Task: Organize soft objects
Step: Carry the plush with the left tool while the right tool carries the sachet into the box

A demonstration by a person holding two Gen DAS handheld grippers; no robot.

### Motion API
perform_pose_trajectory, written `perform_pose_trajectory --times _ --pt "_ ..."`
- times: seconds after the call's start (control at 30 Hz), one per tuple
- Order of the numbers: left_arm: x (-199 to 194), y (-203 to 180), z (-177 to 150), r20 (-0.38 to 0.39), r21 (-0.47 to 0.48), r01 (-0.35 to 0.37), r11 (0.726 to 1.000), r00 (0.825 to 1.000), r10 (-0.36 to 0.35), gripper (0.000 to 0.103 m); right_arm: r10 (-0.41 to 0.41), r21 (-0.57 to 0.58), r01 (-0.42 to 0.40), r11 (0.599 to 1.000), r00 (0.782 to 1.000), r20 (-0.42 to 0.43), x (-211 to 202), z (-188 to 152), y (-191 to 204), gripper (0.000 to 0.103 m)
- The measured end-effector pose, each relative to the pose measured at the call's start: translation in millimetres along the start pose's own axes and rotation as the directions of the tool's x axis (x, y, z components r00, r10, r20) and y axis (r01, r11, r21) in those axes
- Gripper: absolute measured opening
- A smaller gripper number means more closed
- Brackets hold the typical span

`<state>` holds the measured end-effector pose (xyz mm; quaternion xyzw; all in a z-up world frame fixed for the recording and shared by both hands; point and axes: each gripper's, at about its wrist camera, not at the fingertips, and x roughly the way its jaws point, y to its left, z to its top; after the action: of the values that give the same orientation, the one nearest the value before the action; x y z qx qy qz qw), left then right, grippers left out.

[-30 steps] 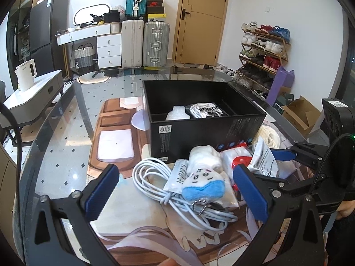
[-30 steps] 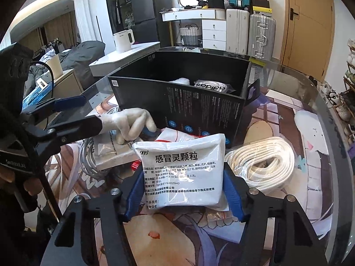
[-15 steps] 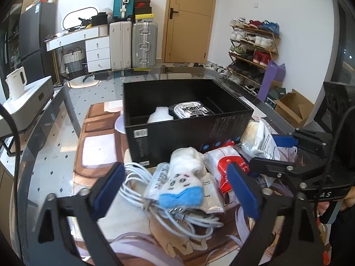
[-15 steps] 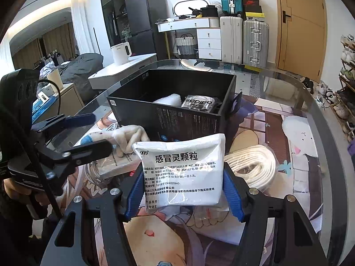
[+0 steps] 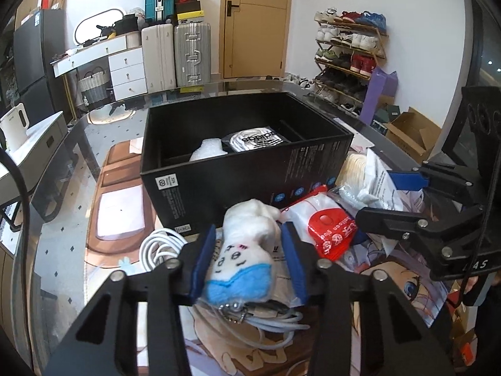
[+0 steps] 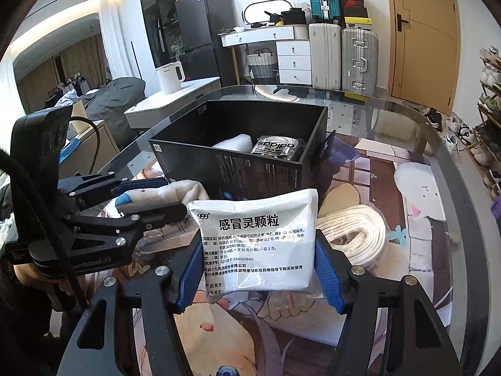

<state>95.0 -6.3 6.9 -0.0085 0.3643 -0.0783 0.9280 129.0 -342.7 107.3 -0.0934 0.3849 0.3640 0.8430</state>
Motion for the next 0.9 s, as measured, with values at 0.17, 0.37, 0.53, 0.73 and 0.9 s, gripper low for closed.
perform_pose_trajectory --times 0.17,0.37,0.53,0.73,0.9 --pt "-3 1 -2 0.008 0.010 0.005 1.000 1.000 -0.005 0.030 -0.001 -0.005 0.001 1.000 1.000 0.002 0 1 1 0.065" --pt "-10 3 -4 0.019 0.018 0.023 1.000 1.000 -0.023 0.029 -0.003 -0.005 0.003 1.000 1.000 0.006 -2 1 2 0.065" --pt "-22 7 -3 0.042 0.013 0.034 0.999 0.999 -0.034 0.030 -0.003 -0.005 0.003 1.000 1.000 0.016 -6 2 2 0.065" --pt "-34 8 0 0.073 0.006 0.046 0.999 0.996 -0.046 0.030 -0.010 -0.006 0.010 1.000 1.000 0.030 -13 4 1 0.065" --pt "-43 12 5 0.105 -0.011 0.048 0.999 0.993 -0.046 0.030 -0.017 -0.004 0.017 1.000 0.999 0.046 -20 6 1 0.065"
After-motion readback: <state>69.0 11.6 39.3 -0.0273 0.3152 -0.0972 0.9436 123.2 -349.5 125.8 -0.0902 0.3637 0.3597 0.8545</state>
